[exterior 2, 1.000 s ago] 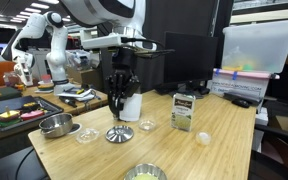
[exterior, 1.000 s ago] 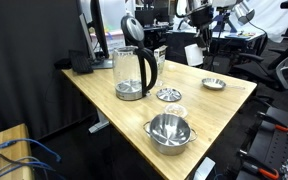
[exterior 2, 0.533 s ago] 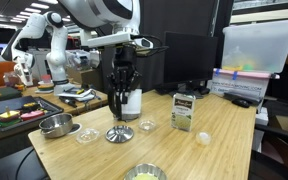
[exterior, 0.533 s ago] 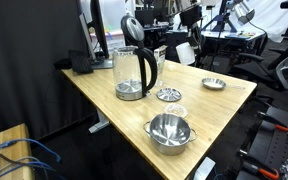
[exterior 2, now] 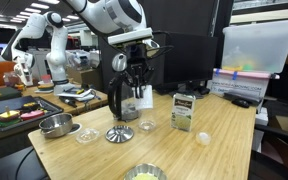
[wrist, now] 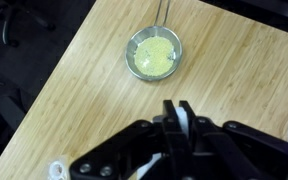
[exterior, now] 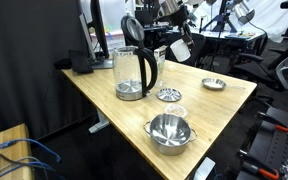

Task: Pour the contents from the white cup into the glass cup then put the white cup on the table

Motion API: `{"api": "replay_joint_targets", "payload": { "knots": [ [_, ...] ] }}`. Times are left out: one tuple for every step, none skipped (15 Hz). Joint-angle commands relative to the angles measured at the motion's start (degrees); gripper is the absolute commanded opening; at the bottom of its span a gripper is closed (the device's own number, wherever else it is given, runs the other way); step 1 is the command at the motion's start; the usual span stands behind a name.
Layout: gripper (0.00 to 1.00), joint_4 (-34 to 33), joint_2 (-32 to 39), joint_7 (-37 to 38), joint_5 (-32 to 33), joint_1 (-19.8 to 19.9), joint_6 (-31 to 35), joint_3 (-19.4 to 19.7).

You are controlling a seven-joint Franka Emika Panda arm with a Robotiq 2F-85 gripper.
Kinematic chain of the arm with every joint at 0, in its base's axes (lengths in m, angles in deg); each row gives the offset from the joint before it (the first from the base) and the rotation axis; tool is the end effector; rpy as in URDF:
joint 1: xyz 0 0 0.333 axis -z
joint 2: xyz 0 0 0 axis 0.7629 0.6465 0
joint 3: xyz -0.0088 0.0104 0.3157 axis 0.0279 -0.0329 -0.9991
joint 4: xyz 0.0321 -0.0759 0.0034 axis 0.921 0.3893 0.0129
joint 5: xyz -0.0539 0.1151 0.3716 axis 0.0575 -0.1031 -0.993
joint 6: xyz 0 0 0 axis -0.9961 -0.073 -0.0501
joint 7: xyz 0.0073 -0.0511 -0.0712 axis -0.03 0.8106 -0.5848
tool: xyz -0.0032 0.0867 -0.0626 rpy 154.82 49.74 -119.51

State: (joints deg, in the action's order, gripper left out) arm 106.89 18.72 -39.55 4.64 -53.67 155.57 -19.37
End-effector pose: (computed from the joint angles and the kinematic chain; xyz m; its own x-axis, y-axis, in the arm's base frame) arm 0.5868 0.0204 0.3746 0.7894 0.3783 -0.4835 0.5256 -0.8234 0.2139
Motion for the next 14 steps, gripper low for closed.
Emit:
{"api": "replay_joint_targets", "payload": {
  "knots": [
    [0.02, -7.0, 4.1, -2.8, 3.1, -1.1, -6.0, -0.8],
    [0.09, -3.3, 1.8, -0.9, 1.6, -0.5, -2.3, -0.8],
    [0.09, -4.5, 2.6, -1.1, 2.0, -0.8, -3.2, -1.0],
    [0.09, -5.1, 3.1, -1.2, 2.2, -0.9, -3.7, -1.0],
    [0.09, -5.4, 3.4, -1.3, 2.2, -0.9, -3.9, -1.0],
    [0.09, -5.6, 3.6, -1.3, 2.3, -0.8, -3.9, -1.0],
    [0.09, -5.6, 3.6, -1.3, 2.3, -0.8, -4.0, -1.0],
    [0.09, -5.7, 3.6, -1.4, 2.3, -0.8, -4.0, -1.0],
    [0.09, -5.7, 3.7, -1.4, 2.3, -0.8, -4.0, -1.0],
    [0.09, -5.7, 3.7, -1.4, 2.3, -0.8, -4.0, -1.0],
    [0.09, -5.8, 3.7, -1.4, 2.3, -0.8, -4.1, -1.0],
    [0.09, -5.8, 3.7, -1.4, 2.3, -0.8, -4.1, -1.0],
    [0.09, -5.8, 3.7, -1.4, 2.3, -0.8, -4.1, -1.0],
    [0.09, -5.8, 3.7, -1.4, 2.3, -0.8, -4.1, -1.0]
  ]
}}
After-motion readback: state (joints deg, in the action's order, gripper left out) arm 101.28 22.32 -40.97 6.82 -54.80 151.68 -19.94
